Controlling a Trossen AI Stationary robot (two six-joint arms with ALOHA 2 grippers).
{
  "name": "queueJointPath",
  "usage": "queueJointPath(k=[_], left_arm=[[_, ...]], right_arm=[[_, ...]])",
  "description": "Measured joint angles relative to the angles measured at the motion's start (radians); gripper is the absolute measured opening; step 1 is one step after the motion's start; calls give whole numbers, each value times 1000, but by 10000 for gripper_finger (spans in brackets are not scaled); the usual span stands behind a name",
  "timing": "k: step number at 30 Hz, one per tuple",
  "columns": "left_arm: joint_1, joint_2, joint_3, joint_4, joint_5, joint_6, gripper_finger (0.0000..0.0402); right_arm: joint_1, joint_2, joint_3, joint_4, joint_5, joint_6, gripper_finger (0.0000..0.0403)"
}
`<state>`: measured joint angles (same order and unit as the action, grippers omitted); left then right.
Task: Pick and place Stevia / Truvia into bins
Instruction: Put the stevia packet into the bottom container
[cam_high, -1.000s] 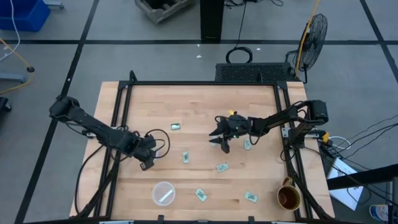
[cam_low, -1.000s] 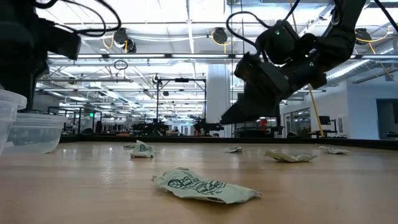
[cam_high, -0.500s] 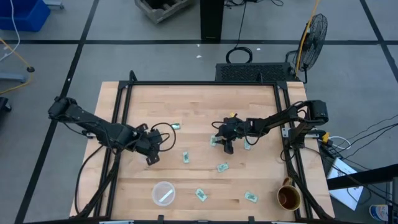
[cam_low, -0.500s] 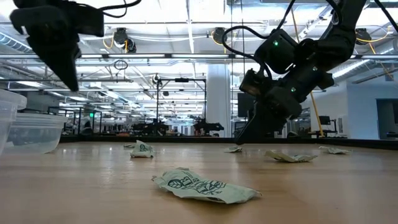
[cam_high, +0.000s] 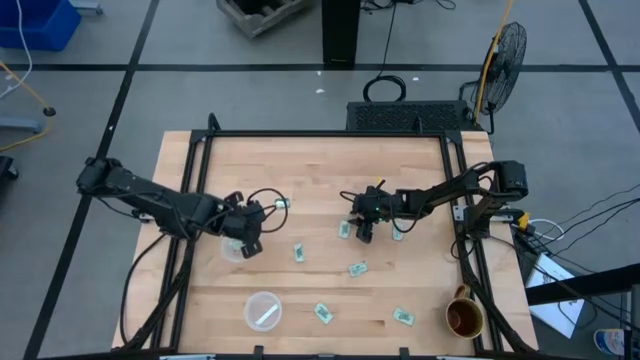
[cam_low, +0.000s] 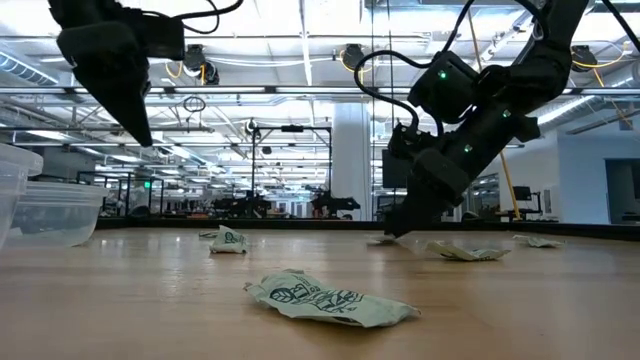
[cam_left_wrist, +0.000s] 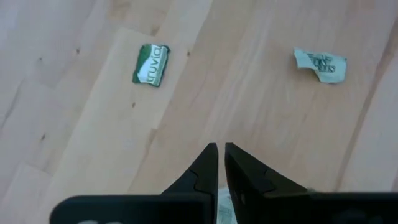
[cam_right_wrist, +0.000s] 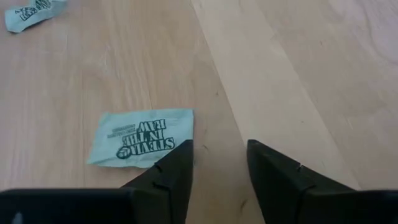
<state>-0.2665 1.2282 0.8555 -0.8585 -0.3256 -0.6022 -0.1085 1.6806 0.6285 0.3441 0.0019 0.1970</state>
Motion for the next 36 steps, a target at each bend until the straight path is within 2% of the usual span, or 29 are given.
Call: queueJointPath(k=[10,15,20,22,26,36], left_arm=[[51,0,0,0,0,0,37],[61,0,0,0,0,1,37],[65,0,0,0,-7,28,37],[65,0,0,2,-17,30,37],[65,0,0,23,-17,32,37],[64,0,0,115,-17,132,37]], right_arm=[[2,0,0,51,-9,4,121],[13,0,0,45,-101,31,123],[42,0,-1,32,-106,9,122],[51,3,-1,32,-87,-7,121],[57,3,-1,13,21,-22,120],[72,3,-6,17,23,1,120]])
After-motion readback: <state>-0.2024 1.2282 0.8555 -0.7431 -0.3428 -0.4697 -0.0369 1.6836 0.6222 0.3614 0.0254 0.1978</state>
